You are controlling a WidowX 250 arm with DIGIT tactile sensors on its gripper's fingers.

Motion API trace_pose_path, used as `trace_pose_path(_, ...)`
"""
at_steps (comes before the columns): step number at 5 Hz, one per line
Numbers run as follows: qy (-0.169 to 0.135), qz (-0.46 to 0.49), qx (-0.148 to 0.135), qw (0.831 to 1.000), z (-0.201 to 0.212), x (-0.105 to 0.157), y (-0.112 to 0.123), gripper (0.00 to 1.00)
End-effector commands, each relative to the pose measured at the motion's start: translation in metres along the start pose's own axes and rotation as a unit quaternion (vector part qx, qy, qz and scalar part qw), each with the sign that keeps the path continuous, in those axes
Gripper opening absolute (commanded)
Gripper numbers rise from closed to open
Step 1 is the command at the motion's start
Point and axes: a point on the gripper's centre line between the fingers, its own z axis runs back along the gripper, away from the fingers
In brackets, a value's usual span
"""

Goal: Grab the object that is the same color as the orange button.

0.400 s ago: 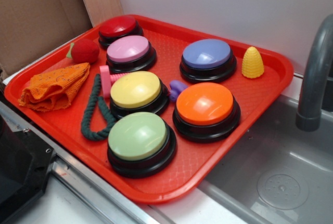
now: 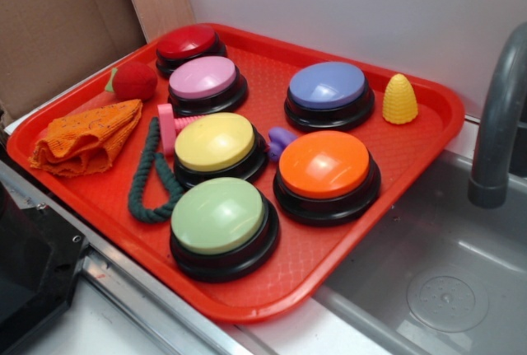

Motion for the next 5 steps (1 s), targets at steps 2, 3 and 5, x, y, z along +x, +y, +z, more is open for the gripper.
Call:
trace_pose_path(2, -0.067, -0.067, 0.059, 0.994, -0.075, 0.022, 0.072, 1.0)
trace_pose_path(3, -0.08, -0.089, 0.048, 0.992, -0.101, 0.028, 0.097, 1.0)
trace_pose_path(5, -0.074, -0.111, 0.025, 0.991, -0.169, 0.033, 0.117, 1.0)
